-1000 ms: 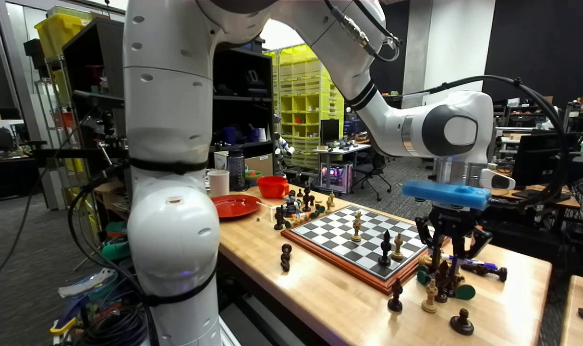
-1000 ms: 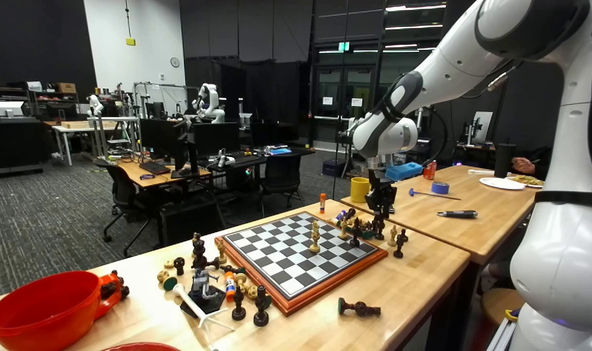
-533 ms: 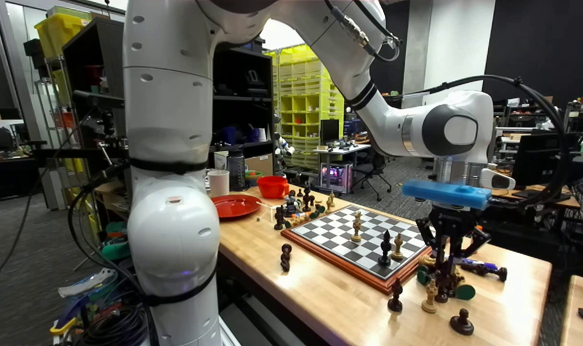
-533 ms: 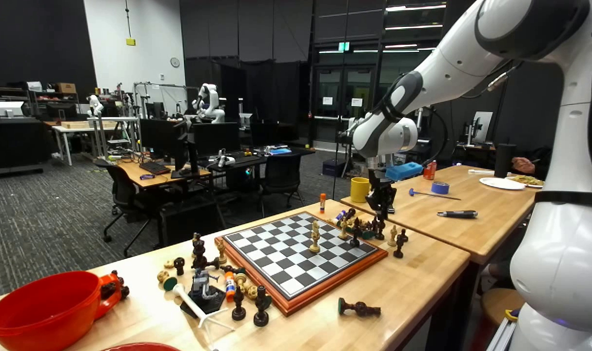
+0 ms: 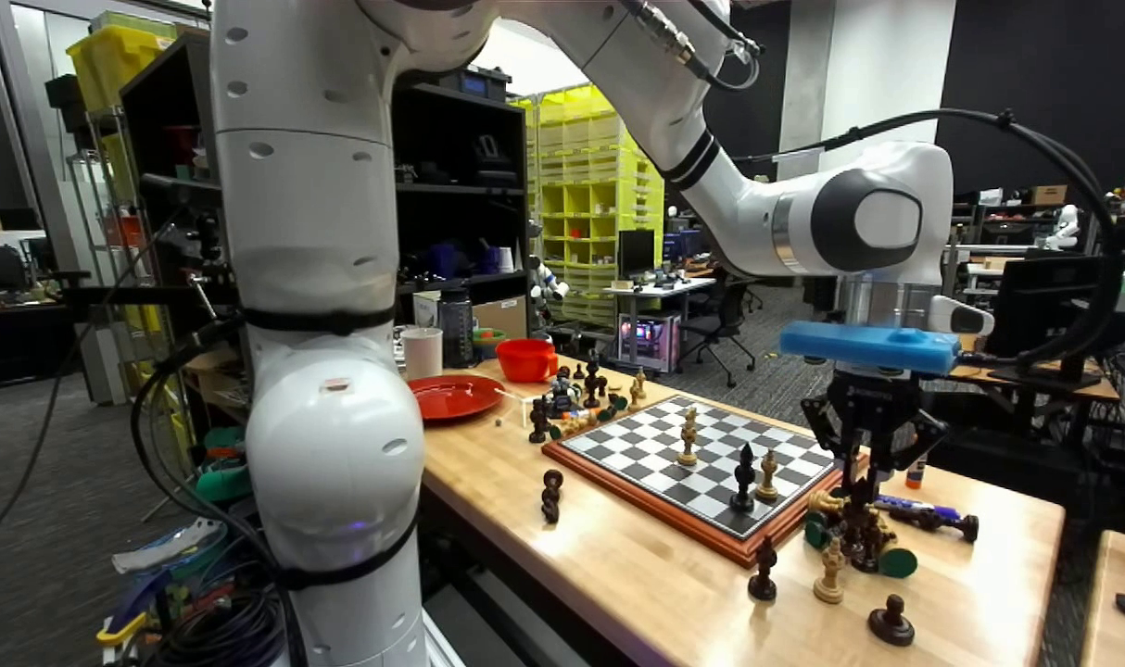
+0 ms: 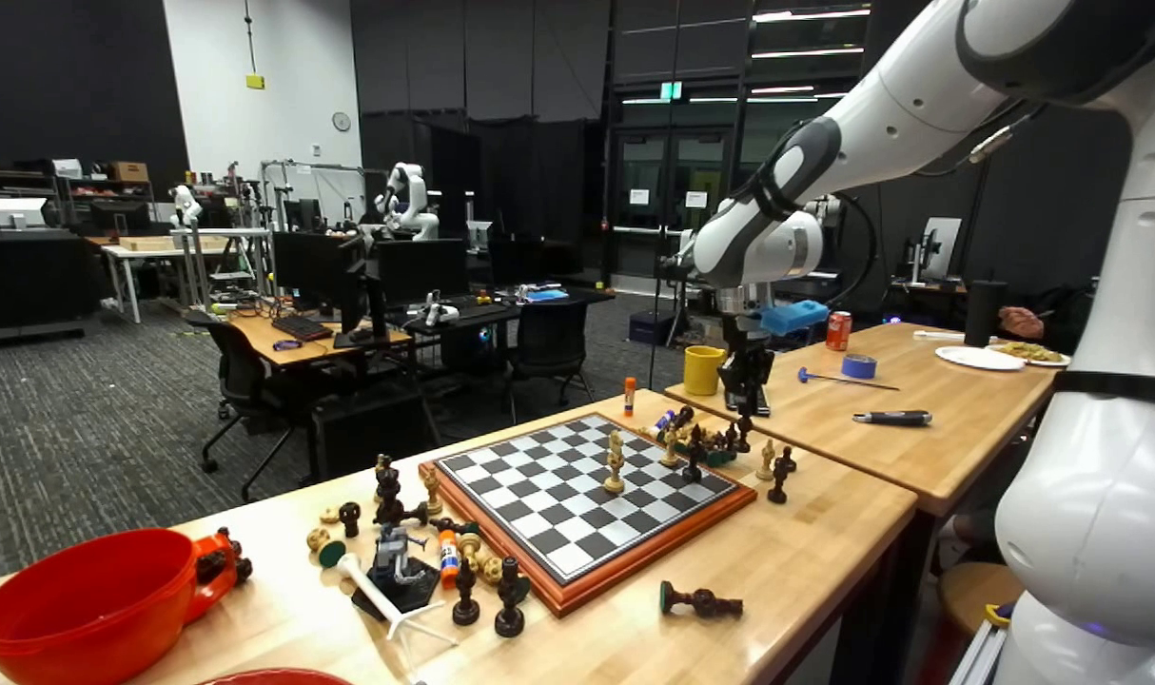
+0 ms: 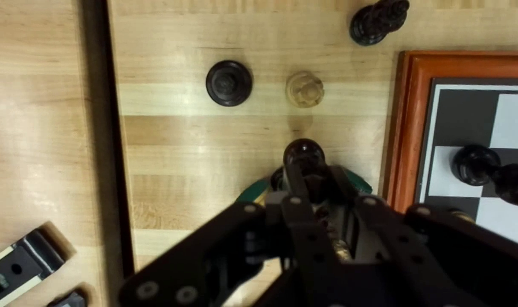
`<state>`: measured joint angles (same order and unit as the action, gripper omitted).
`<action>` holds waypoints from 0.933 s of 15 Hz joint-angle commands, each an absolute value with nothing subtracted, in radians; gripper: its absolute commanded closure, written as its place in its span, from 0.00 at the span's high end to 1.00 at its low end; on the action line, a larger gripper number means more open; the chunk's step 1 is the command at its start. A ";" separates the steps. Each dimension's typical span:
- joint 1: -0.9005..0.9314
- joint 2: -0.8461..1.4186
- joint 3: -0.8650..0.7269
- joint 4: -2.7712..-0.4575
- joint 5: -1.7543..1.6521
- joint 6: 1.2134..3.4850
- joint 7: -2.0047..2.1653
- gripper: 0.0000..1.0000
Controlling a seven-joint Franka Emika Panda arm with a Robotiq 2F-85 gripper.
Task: Pick up the black chess piece and put it on the chess board
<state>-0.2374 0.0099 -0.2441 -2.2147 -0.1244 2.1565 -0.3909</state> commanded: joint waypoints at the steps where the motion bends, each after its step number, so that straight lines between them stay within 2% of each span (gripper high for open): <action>1: -0.236 -0.094 -0.242 -2.251 -0.095 2.107 -0.475 0.05; 14: -0.147 -0.306 -0.248 -2.322 0.155 1.993 -0.675 0.05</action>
